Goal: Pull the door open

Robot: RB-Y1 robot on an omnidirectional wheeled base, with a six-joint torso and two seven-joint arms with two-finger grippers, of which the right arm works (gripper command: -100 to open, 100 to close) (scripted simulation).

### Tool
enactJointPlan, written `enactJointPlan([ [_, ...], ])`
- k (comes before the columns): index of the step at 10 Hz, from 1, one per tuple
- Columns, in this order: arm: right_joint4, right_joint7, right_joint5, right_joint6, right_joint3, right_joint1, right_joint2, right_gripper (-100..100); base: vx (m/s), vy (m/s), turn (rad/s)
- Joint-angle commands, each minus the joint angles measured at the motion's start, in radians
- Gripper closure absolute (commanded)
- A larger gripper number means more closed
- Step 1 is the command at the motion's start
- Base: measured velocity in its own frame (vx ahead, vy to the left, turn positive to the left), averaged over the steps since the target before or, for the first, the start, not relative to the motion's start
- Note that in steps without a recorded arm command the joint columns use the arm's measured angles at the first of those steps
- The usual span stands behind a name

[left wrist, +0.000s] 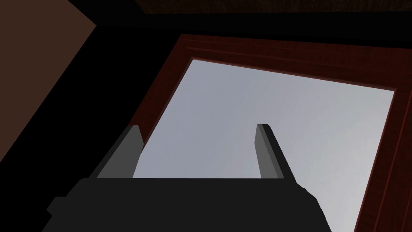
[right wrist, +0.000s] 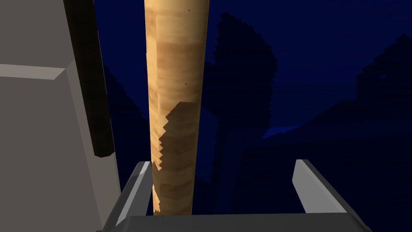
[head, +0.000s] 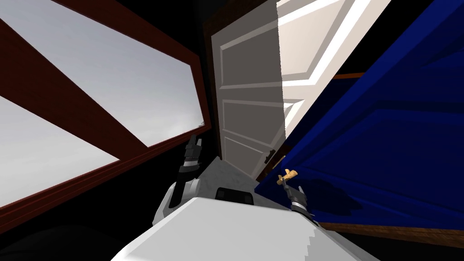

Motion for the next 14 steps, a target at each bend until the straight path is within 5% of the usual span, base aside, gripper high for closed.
enactJointPlan([
  [1, 0.044, 0.002, -0.016, 0.005, -0.028, -0.003, -0.02, 100, -0.017, -0.008, -0.012],
  [2, 0.0, -0.023, 0.023, -0.023, 0.034, -0.008, -0.01, 100, -0.127, -0.013, 0.247],
  [11, -0.049, -0.132, 0.131, -0.143, 0.194, 0.003, -0.074, 100, -0.216, -0.07, 0.181],
  [12, -0.046, -0.125, 0.125, -0.131, 0.188, 0.0, -0.067, 100, -0.1, -0.013, 0.05],
  [14, -0.04, -0.149, 0.141, -0.155, 0.214, 0.006, -0.083, 100, -0.183, -0.018, 0.125],
])
